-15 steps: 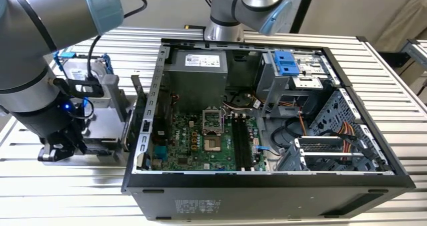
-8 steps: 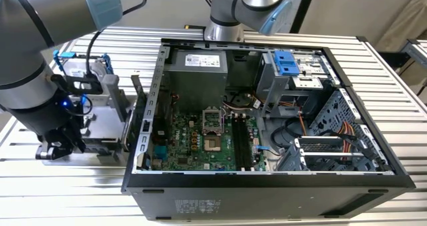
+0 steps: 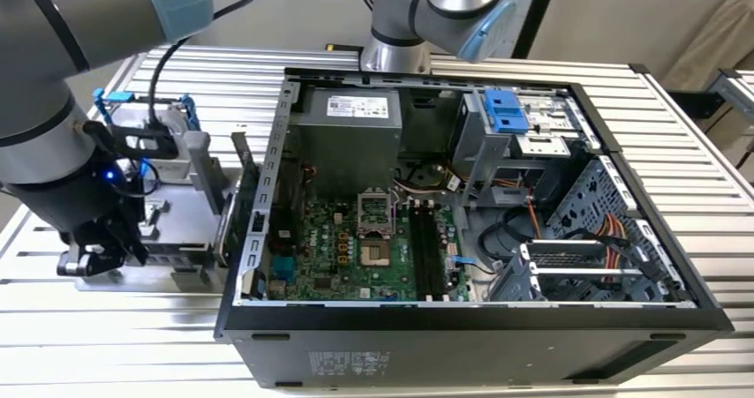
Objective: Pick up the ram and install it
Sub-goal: 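Pick up the ram and move it above insertion slot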
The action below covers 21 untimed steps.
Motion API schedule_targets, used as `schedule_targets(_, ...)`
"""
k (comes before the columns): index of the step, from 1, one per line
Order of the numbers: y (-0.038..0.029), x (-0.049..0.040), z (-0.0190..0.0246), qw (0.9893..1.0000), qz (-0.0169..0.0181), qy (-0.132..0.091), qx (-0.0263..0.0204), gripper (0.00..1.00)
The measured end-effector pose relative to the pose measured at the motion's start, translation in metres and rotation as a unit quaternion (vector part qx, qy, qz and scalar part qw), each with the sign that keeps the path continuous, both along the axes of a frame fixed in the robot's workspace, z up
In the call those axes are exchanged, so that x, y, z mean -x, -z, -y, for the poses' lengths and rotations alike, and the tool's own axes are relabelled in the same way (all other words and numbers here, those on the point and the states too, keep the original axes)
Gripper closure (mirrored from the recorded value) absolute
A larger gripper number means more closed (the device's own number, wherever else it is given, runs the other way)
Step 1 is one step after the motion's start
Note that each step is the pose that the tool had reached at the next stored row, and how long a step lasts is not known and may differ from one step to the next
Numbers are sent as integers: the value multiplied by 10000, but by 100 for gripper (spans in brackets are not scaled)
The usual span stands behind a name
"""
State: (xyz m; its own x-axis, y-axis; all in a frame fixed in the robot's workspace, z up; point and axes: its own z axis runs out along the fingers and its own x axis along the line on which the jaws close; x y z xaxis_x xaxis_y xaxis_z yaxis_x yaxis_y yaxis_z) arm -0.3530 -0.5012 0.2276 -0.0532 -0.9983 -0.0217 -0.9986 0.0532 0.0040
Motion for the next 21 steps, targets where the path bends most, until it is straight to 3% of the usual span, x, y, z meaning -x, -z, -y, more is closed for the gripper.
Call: schedule_targets(21,-252,0,0,10000,0,0,0,100)
